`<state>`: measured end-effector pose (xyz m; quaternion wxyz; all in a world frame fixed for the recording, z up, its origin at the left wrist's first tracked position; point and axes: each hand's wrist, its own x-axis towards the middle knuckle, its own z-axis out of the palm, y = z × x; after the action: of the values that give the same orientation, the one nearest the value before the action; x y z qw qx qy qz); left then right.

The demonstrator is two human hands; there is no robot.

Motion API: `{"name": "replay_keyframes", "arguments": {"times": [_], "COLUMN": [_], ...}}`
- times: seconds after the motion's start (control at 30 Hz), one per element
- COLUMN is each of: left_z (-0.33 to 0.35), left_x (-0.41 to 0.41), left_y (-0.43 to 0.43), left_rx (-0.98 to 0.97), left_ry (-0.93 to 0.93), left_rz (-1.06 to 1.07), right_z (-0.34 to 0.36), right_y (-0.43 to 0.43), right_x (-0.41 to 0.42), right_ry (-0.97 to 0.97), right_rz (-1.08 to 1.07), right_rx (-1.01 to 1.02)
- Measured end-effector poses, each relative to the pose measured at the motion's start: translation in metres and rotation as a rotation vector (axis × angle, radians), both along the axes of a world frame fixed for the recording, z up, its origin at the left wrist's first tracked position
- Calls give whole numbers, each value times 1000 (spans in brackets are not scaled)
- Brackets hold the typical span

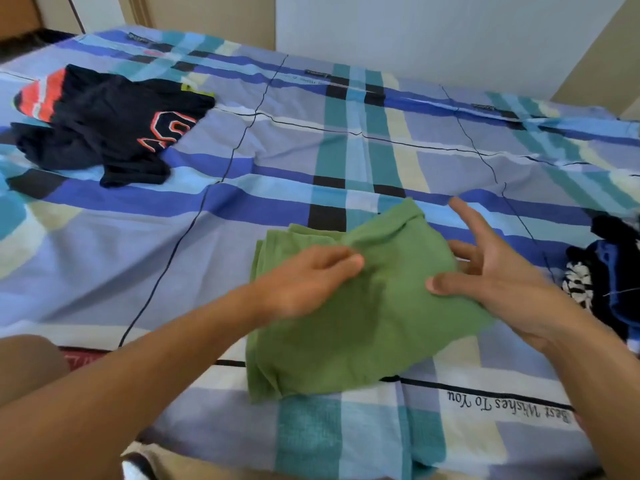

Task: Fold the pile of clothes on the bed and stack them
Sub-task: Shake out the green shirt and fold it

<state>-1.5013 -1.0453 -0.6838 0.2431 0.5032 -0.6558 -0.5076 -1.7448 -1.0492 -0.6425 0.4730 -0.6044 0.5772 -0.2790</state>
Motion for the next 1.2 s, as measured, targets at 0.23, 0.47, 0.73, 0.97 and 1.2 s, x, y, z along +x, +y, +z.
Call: {"name": "replay_keyframes", "arguments": {"times": [0.23,0.47,0.73,0.97,1.2], "left_z": [14,-23,-5,-69,-35], "left_x": [49,55,29,43,43], "left_y": [-26,-39,-40,-59,-62], "left_rx": [358,59,-939,-496,-282], "left_ry": [401,-94,-336,-810,-796], "left_rz": [388,517,-220,-325,-17], "right_z": [-13,-46,-82,-109,-76], "right_y": [52,58,72,97,73], "right_x": [99,103,110,105,82], "right_ry": [56,0,326,727,417], "right_rz": [426,343,344,588,186], "right_rx": [-164,-367,-547,-499,-264]}}
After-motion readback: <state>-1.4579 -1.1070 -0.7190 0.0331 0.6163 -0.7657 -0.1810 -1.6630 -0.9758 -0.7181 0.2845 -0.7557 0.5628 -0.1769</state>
